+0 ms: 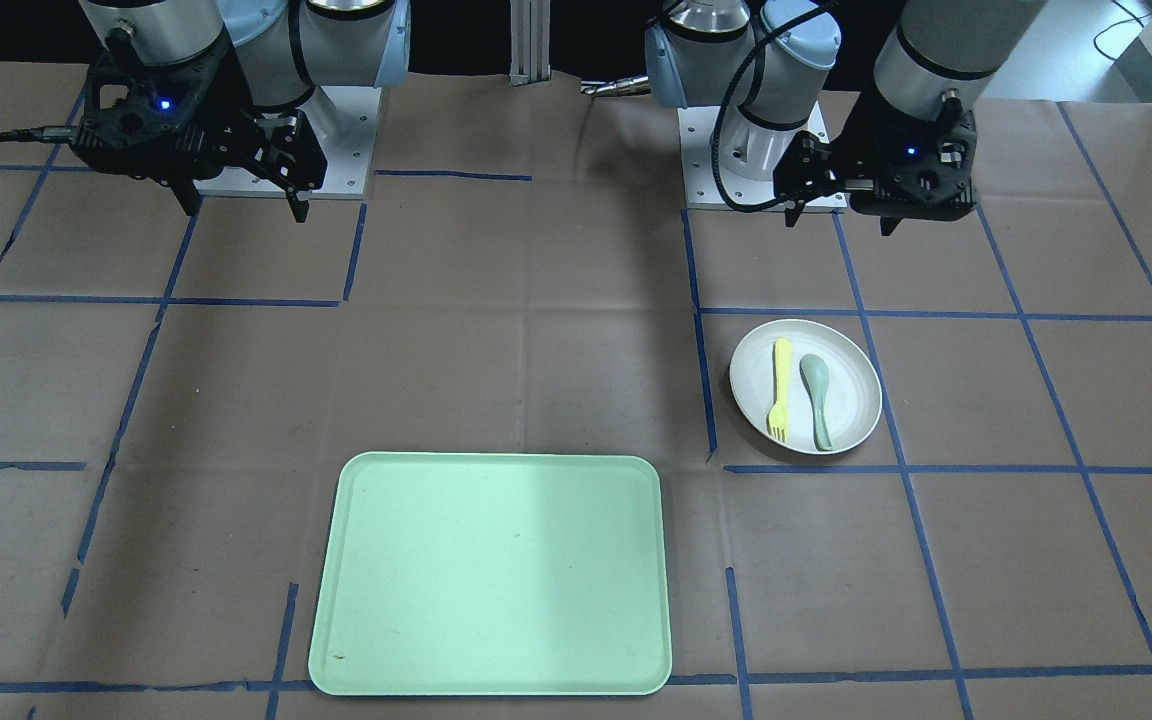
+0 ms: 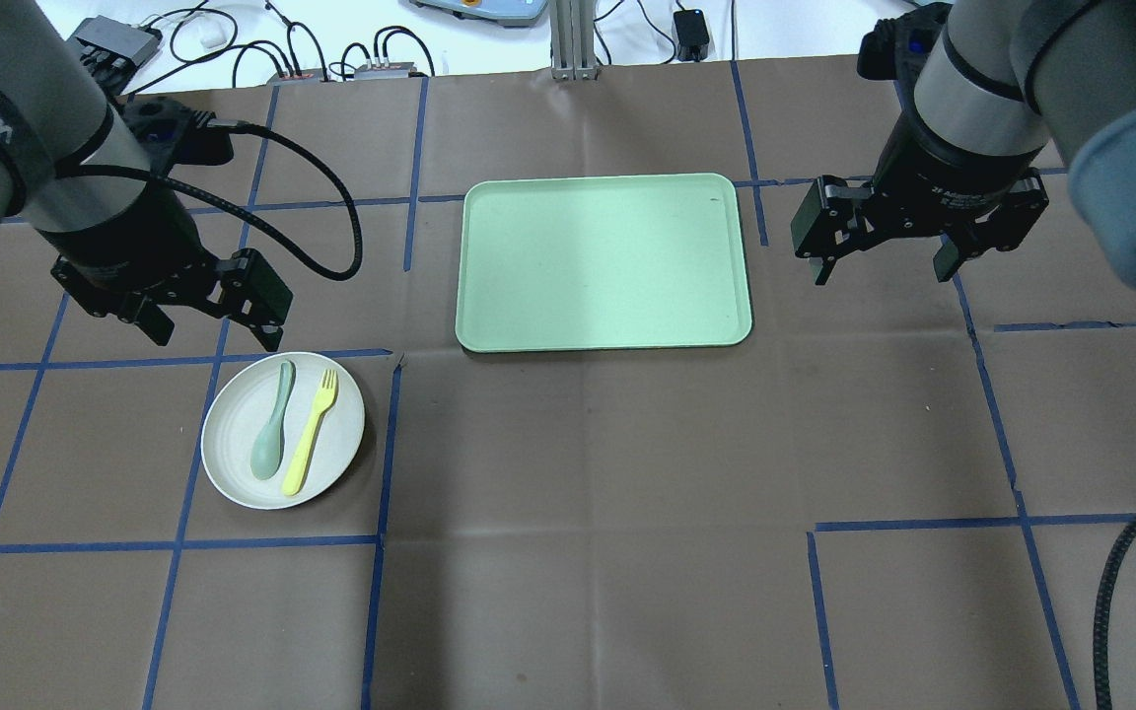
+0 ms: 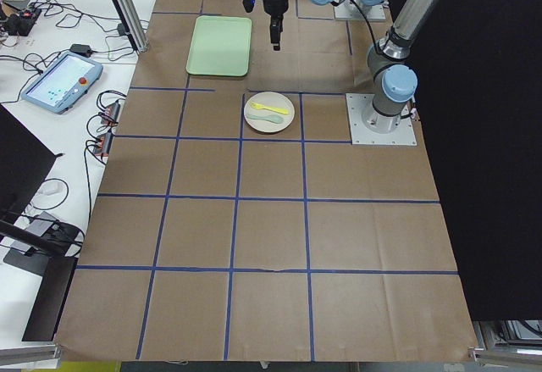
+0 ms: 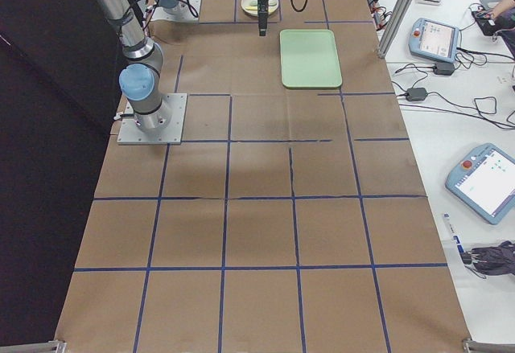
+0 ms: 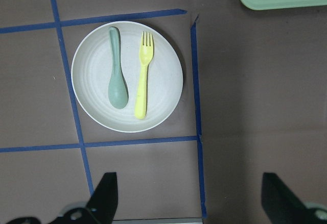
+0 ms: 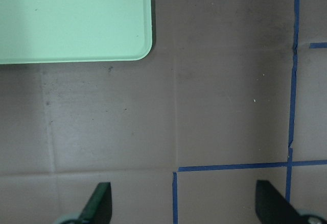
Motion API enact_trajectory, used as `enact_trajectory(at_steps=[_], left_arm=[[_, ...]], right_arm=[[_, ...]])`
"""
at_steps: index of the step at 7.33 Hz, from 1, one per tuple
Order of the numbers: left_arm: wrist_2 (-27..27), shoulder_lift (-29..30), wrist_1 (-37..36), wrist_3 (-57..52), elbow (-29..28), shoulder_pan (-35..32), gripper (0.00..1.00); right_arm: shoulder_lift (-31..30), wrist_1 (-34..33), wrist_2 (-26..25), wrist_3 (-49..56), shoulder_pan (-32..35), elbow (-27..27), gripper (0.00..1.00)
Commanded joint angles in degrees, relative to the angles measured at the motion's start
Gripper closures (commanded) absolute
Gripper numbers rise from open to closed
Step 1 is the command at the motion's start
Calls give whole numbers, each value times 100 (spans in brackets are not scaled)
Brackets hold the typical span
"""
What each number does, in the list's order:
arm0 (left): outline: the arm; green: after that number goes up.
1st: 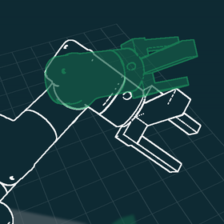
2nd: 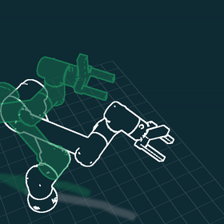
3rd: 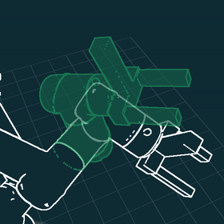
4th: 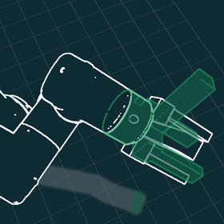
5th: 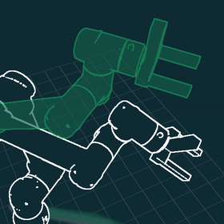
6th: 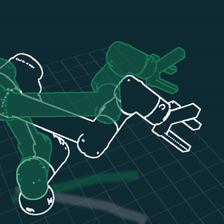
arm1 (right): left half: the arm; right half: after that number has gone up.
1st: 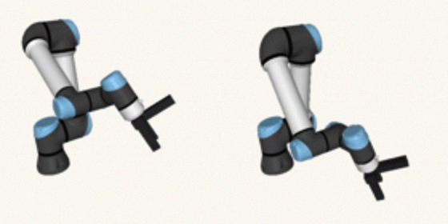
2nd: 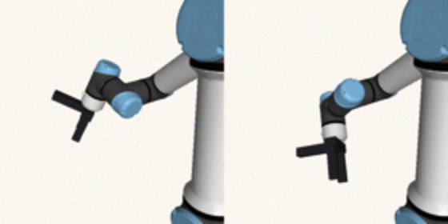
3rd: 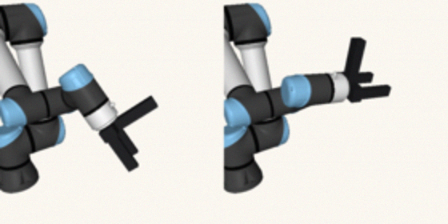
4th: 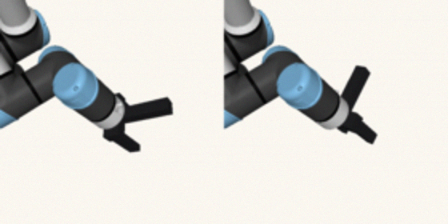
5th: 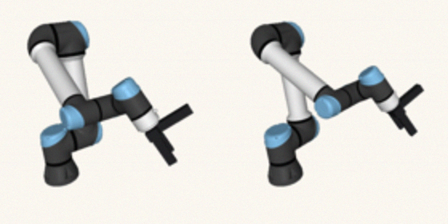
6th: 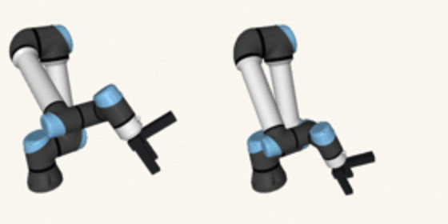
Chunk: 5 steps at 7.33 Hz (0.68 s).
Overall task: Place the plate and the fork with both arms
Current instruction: 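Lower the left gripper and grip the plate rim farthest from the tray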
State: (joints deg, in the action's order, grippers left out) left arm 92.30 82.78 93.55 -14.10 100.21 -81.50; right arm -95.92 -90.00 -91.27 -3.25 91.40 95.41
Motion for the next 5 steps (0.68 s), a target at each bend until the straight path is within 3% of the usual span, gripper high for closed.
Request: enact_trajectory(at_steps=[1, 3, 5], left_arm=[[-63, 36, -343, -740, 619, 948, 1], [-54, 115, -1011, -787, 1358, 1608, 0], [-133, 447, -1724, -761, 1562, 1778, 0]], right_arm=[[56, -9, -40, 0, -8, -48, 0], [309, 52, 4, 0, -8, -257, 0], [434, 79, 4, 0, 18, -365, 0]])
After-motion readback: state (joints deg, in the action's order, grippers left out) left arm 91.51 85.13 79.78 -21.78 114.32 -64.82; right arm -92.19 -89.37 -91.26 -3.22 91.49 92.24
